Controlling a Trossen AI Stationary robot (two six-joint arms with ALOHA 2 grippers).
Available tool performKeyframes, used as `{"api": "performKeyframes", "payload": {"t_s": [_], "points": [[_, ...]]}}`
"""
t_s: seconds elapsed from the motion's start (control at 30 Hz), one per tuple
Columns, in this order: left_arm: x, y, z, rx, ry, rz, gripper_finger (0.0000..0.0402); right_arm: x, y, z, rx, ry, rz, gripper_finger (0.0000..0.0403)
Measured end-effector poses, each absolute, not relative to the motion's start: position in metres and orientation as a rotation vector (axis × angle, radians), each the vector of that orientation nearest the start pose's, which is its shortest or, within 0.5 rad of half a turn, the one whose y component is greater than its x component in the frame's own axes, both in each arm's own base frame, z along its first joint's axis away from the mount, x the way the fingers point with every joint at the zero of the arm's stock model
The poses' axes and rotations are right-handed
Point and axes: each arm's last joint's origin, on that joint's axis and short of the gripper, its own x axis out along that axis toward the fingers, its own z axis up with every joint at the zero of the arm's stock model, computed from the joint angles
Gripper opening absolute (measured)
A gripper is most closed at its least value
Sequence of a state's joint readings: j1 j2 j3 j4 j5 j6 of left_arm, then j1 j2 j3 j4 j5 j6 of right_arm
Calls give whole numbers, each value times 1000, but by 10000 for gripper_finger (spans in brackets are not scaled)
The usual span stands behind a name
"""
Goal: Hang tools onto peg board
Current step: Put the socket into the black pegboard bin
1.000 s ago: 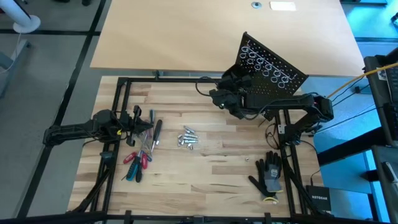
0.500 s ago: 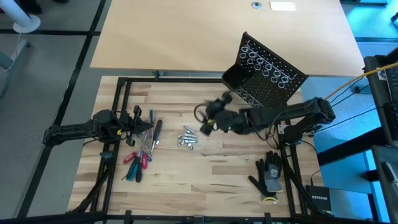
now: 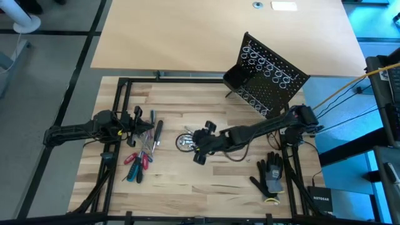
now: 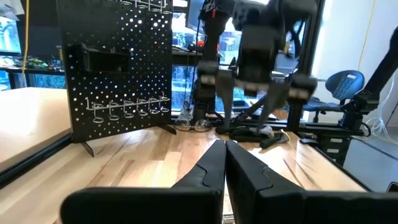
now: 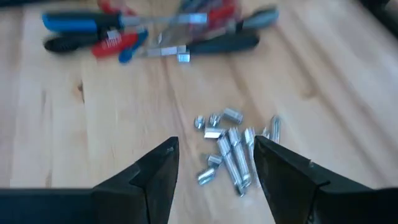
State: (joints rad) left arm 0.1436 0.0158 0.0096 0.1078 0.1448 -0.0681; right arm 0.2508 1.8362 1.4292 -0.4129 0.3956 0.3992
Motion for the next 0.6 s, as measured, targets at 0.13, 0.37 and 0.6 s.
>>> {"api": "performKeyframes", "payload": {"t_s": [0.13,0.37,0.6], "points": [[97,10,176,-56,-100,-5,1,402,92,218,169,803,-299,208],[97,10,176,-56,-100,-5,1,415,97,174,321,870,-343,208],[97,10,176,-56,-100,-5,1,424,93,148,447,859,-437,208]]}}
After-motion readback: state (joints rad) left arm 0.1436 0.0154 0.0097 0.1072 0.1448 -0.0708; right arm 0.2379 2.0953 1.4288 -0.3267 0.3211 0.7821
